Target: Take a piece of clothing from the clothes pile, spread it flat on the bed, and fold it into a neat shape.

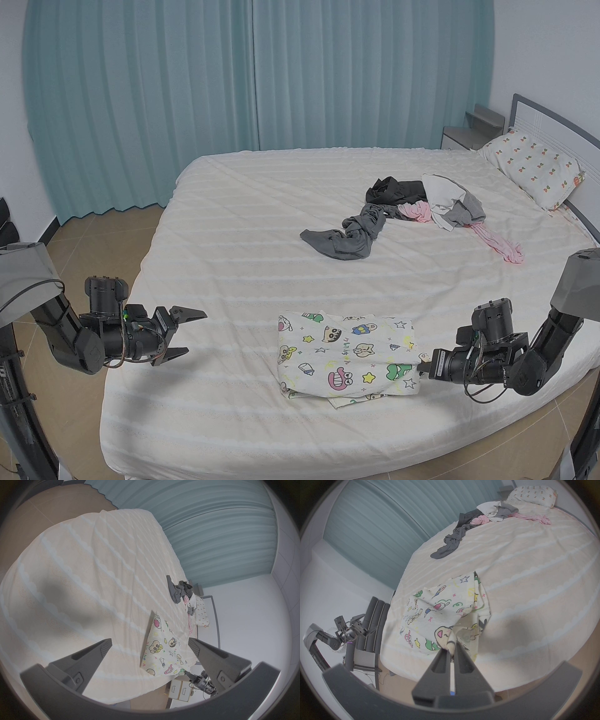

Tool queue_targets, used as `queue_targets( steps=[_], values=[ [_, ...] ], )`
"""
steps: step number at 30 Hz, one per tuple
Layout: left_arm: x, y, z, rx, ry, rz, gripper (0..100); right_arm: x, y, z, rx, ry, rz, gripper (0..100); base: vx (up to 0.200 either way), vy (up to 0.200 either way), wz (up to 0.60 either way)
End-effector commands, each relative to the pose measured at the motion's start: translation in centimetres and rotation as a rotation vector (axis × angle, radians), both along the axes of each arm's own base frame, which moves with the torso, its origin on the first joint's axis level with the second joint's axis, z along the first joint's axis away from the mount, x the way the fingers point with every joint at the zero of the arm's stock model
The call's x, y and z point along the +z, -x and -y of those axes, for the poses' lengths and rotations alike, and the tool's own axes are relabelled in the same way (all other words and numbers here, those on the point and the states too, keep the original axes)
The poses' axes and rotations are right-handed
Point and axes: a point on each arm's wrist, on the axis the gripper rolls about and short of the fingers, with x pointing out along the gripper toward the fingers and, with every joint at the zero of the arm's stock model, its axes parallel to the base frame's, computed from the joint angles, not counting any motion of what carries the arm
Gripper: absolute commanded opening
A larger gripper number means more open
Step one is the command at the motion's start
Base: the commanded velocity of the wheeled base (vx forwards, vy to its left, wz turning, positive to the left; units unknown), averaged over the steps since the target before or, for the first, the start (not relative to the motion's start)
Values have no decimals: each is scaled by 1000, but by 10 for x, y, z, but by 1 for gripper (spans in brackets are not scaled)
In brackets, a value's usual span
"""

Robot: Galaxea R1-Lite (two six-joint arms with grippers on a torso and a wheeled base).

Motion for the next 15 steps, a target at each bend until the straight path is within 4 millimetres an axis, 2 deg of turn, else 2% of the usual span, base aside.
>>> queue_targets(
  steps=[1,4,5,8,10,12,15],
  values=[
    [-1,0,0,1,0,-3,100,-13,0,2,10,24,-40,0,0,0,0],
    [-1,0,0,2,-1,0,100,-20,-2,0,15,32,-58,0,0,0,0],
    [-1,0,0,1,0,1,100,-20,-2,0,15,33,-60,100,0,0,0],
    [-1,0,0,2,-1,17,100,-30,-8,1,5,41,-78,100,0,0,0],
    [-2,0,0,6,-3,15,100,-29,-12,4,-7,37,-66,100,0,0,0],
    [-2,0,1,10,-9,15,100,-21,-16,8,-24,22,-30,100,0,0,0],
    [-2,0,3,11,-12,14,100,11,-29,13,-70,-50,79,100,0,0,0]
  ],
)
